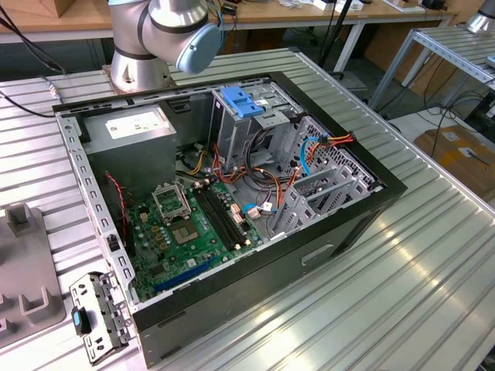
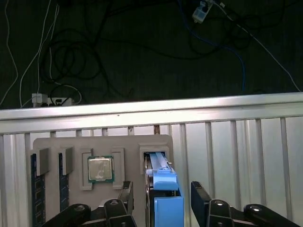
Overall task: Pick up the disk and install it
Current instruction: 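Pick up the disk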
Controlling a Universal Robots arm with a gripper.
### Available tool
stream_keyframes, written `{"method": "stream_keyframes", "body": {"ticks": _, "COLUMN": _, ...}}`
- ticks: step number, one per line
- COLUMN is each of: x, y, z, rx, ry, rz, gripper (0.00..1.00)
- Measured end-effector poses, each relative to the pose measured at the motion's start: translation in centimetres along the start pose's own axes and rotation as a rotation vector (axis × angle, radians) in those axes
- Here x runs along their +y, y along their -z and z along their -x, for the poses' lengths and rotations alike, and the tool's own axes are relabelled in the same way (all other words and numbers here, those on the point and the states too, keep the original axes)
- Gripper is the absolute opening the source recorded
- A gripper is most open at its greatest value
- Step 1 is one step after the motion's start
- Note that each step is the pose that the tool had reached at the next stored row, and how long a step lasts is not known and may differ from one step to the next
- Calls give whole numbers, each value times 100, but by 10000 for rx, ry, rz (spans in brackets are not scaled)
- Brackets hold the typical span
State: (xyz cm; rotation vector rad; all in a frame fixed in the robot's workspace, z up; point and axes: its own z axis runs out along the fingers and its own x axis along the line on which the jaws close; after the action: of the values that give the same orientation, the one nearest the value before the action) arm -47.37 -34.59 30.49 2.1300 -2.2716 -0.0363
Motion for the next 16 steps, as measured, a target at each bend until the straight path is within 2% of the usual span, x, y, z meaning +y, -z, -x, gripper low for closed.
{"method": "stream_keyframes", "body": {"ticks": 1, "x": -1, "y": -18, "z": 4, "rx": 0, "ry": 2, "rz": -22, "gripper": 60}}
{"method": "stream_keyframes", "body": {"ticks": 2, "x": 4, "y": -25, "z": 4, "rx": -2, "ry": 4, "rz": -80, "gripper": 60}}
{"method": "stream_keyframes", "body": {"ticks": 12, "x": 29, "y": -113, "z": 3, "rx": -6, "ry": 16, "rz": -111, "gripper": 60}}
{"method": "stream_keyframes", "body": {"ticks": 16, "x": 28, "y": -130, "z": 3, "rx": -10, "ry": 48, "rz": -198, "gripper": 60}}
